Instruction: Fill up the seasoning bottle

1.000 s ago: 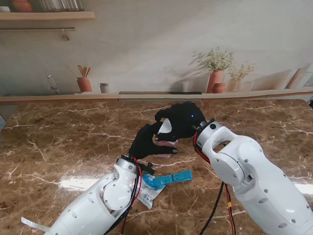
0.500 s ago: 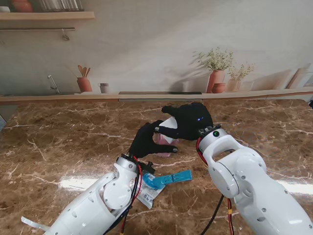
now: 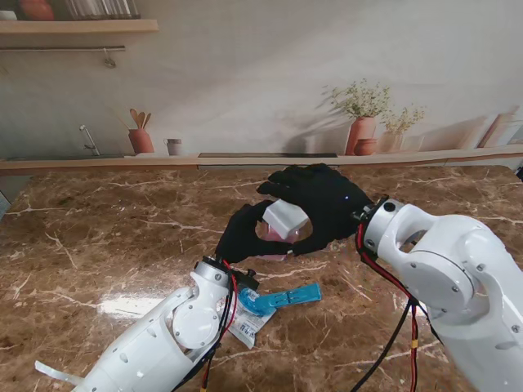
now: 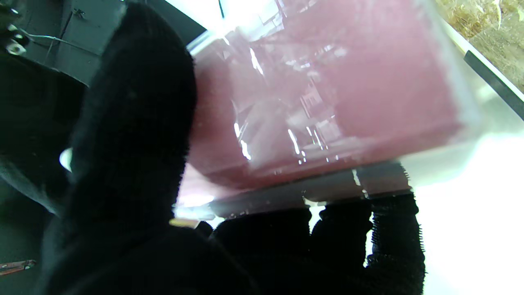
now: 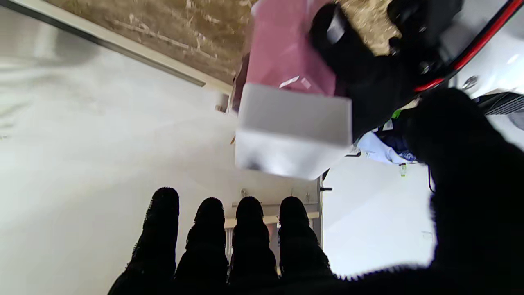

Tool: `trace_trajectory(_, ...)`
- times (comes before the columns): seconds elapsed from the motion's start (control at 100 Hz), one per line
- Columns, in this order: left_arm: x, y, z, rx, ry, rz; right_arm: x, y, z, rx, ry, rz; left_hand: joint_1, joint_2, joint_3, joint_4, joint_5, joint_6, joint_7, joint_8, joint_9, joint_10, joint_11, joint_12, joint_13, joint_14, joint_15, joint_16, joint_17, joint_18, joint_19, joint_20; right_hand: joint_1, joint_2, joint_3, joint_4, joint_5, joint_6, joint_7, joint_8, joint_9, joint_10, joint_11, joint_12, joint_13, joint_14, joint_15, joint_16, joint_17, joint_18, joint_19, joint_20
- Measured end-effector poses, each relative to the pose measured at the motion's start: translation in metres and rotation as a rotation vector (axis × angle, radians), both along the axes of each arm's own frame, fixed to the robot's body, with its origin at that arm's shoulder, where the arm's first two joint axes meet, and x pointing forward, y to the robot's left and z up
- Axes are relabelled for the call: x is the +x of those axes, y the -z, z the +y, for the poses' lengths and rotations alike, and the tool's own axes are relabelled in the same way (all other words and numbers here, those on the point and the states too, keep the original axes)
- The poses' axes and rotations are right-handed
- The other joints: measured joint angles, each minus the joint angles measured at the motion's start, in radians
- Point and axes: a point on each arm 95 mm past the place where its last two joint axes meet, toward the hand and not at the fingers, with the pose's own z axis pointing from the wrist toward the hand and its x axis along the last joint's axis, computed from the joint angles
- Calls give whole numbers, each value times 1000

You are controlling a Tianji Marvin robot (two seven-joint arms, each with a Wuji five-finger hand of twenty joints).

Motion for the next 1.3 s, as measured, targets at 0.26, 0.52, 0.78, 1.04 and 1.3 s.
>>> trace_trajectory(0.26, 0, -1, 0, 5, 4, -7, 19, 13, 5, 37, -2, -6, 0, 0, 0, 0, 0, 0, 0, 0, 0, 0, 0, 0, 0, 0, 0, 0, 0, 0, 0, 0, 82, -1, -57, -41, 227, -114, 226, 235, 267, -117, 184, 85, 254, -75, 95, -16, 168, 0, 90, 0)
trace_trajectory(0.52, 0, -1, 0, 5, 2, -8, 25, 18, 10, 91, 2, -48, 0, 0, 0, 0, 0, 1, 0, 0, 0, 0, 0, 0, 0, 0, 0, 0, 0, 0, 0, 0, 3, -181, 198, -179, 431, -179, 333, 397, 524, -161, 294, 322, 603, -85, 270, 184, 377, 3, 285, 52)
trace_trajectory(0.78, -1, 0, -1, 2, 6, -4, 30, 21, 14, 154, 16, -50, 0, 0, 0, 0, 0, 2, 0, 0, 0, 0, 0, 0, 0, 0, 0, -1, 0, 0, 0, 0, -40, -225, 195, -338, 522, -176, 469, 253, 720, -108, 260, 431, 814, -26, 426, 327, 539, 37, 543, 99)
trace_trajectory(1.04, -1, 2, 0, 2, 0, 2, 32, 25, 22, 154, 73, -116, 0, 0, 0, 0, 0, 6, 0, 0, 0, 0, 0, 0, 0, 0, 0, -2, 0, 0, 0, 0, -103, -217, 123, -343, 581, -175, 618, 154, 871, -95, 310, 431, 922, -9, 613, 390, 632, 51, 782, 112)
trace_trajectory(1.3, 1, 0, 3, -1, -11, -2, 27, 34, 32, 200, 193, -204, 0, 0, 0, -5, 0, 7, 2, 1, 7, 0, 0, 0, 0, 0, 0, -16, 0, 0, 0, 0, -186, -243, 107, -331, 731, -157, 652, 48, 989, -96, 323, 396, 1069, -11, 769, 391, 772, 75, 973, 109)
